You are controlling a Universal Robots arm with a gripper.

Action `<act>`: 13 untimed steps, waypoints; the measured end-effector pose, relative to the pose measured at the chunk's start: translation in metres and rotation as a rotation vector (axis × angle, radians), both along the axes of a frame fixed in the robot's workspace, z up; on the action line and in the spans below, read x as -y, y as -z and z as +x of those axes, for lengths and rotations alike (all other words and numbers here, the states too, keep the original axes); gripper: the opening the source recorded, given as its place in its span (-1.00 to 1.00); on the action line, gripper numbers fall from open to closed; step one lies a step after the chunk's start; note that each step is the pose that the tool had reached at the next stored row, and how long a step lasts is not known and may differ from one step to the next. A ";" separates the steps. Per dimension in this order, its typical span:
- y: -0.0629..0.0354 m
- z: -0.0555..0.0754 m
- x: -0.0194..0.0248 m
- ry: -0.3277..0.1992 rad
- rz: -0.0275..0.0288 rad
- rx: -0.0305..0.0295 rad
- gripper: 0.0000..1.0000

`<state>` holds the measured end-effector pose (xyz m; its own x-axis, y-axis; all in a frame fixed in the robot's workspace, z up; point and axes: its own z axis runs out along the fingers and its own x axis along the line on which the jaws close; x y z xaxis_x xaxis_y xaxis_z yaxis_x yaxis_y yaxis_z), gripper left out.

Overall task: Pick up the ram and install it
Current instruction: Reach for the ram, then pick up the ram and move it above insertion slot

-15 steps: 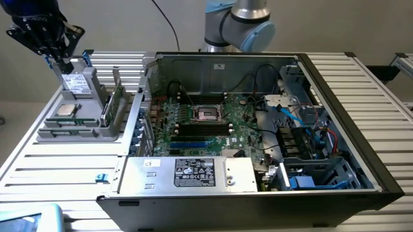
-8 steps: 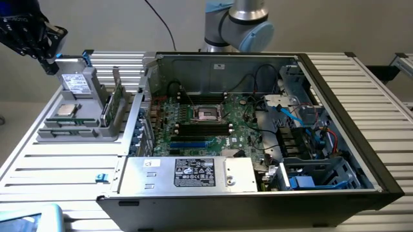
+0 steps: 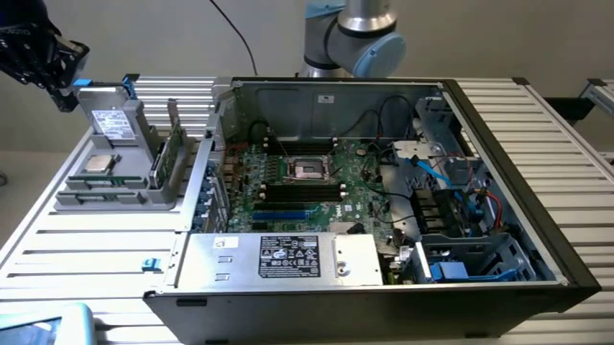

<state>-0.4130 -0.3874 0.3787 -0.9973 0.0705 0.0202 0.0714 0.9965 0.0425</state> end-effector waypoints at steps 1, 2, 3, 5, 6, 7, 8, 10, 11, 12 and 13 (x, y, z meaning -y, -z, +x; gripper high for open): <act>0.0008 -0.002 -0.0023 0.000 -0.0009 0.0001 -0.78; 0.0016 -0.004 -0.0044 0.000 -0.0017 0.0002 -0.78; 0.0021 -0.006 -0.0062 0.000 -0.0024 0.0000 -0.78; 0.0031 -0.009 -0.0083 0.000 -0.0031 -0.0001 -0.78; 0.0038 -0.010 -0.0091 0.000 -0.0032 0.0000 -0.78; 0.0041 -0.010 -0.0094 0.000 -0.0033 -0.0002 -0.78; 0.0041 -0.010 -0.0093 0.000 -0.0034 -0.0010 -0.78; 0.0042 -0.010 -0.0094 0.000 -0.0033 -0.0009 -0.78; 0.0042 -0.010 -0.0094 0.000 -0.0033 -0.0009 -0.78; 0.0042 -0.010 -0.0094 0.000 -0.0033 -0.0009 -0.78; 0.0042 -0.010 -0.0094 0.000 -0.0032 -0.0009 -0.78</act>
<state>-0.4231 -0.3780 0.3745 -0.9973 0.0706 0.0209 0.0714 0.9967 0.0392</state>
